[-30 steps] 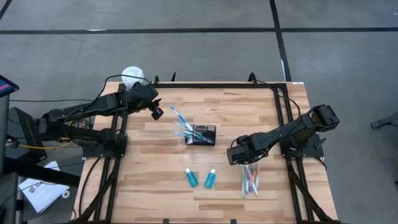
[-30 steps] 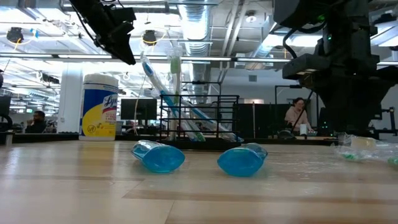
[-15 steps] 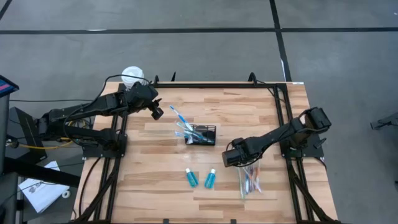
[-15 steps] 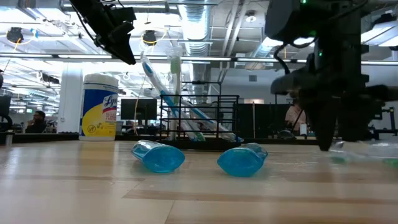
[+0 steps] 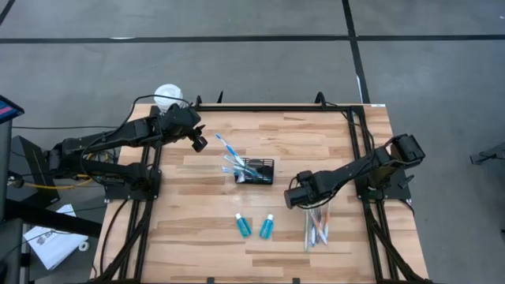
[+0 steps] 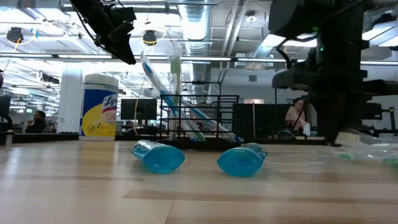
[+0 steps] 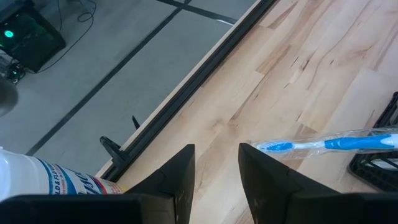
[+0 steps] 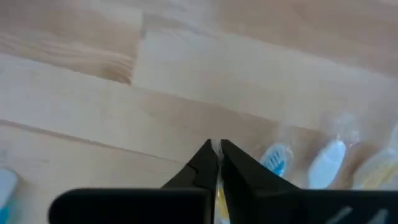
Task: Pick & Place toothbrushing station
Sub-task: Put the orange toothbrush into the mesh
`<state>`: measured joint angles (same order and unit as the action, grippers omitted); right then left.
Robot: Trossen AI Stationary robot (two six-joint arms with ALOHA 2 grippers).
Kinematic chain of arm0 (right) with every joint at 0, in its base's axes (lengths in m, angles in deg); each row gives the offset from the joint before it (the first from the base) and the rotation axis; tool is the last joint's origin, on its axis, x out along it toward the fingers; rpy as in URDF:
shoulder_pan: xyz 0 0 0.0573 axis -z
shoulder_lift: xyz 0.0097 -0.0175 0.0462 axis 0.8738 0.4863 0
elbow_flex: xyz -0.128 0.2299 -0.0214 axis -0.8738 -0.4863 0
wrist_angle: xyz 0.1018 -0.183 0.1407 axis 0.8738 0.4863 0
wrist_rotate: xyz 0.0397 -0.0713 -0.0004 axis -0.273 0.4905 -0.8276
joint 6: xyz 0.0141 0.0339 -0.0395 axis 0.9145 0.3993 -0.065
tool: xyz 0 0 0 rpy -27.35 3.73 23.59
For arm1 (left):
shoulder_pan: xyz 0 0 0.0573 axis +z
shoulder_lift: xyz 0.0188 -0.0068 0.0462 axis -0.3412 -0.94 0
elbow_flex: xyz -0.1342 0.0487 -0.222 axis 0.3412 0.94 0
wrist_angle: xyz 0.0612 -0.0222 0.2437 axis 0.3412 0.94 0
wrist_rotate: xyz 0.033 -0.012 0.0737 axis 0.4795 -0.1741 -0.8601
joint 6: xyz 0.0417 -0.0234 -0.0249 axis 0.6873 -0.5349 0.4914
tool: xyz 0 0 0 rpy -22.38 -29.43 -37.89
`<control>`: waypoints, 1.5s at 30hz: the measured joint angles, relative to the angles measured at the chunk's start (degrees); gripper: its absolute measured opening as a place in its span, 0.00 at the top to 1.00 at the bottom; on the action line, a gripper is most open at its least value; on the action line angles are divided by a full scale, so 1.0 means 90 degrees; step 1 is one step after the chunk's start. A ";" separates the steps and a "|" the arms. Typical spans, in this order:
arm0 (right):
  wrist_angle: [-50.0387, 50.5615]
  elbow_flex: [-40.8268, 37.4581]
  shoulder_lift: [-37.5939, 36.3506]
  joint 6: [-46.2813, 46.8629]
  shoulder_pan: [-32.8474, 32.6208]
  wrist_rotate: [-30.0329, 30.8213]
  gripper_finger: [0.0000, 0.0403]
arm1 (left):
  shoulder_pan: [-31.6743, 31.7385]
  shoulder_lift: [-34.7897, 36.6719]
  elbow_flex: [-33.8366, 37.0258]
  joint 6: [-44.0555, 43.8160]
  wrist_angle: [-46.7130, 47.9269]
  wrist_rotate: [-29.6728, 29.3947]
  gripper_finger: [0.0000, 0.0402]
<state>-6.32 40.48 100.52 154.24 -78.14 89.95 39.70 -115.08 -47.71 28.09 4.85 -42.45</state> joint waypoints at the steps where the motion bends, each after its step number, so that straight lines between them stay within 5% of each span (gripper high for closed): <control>1: -0.0004 0.0000 -0.0045 -0.0064 0.0033 0.0048 0.98 | 0.0000 0.0000 0.0000 0.0002 0.0002 0.0002 0.71; 10: -0.0110 0.0000 -0.0960 -0.0354 0.0399 0.0908 1.00 | 0.0000 0.0000 0.0000 -0.0009 -0.0014 0.0000 0.71; 19: -0.1024 0.0847 -0.1907 -0.2253 0.1353 0.1889 1.00 | 0.0000 0.0000 0.0000 -0.0015 -0.0049 0.0000 0.71; 30: -0.3449 0.1607 -0.1982 -0.4934 0.2815 0.1583 1.00 | 0.0000 0.0000 0.0000 -0.0004 -0.0054 0.0000 0.71; 38: -0.3698 0.1746 -0.1958 -0.5442 0.3151 0.1420 1.00 | 0.0000 0.0000 0.0000 0.0002 -0.0069 0.0001 0.71; 45: -0.5180 0.1769 -0.1456 -0.5606 0.3214 0.1066 1.00 | 0.0000 0.0000 0.0000 0.0004 -0.0071 0.0028 0.71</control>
<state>-52.94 56.40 87.42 103.79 -49.22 99.54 39.70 -115.08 -47.71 28.13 4.21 -42.19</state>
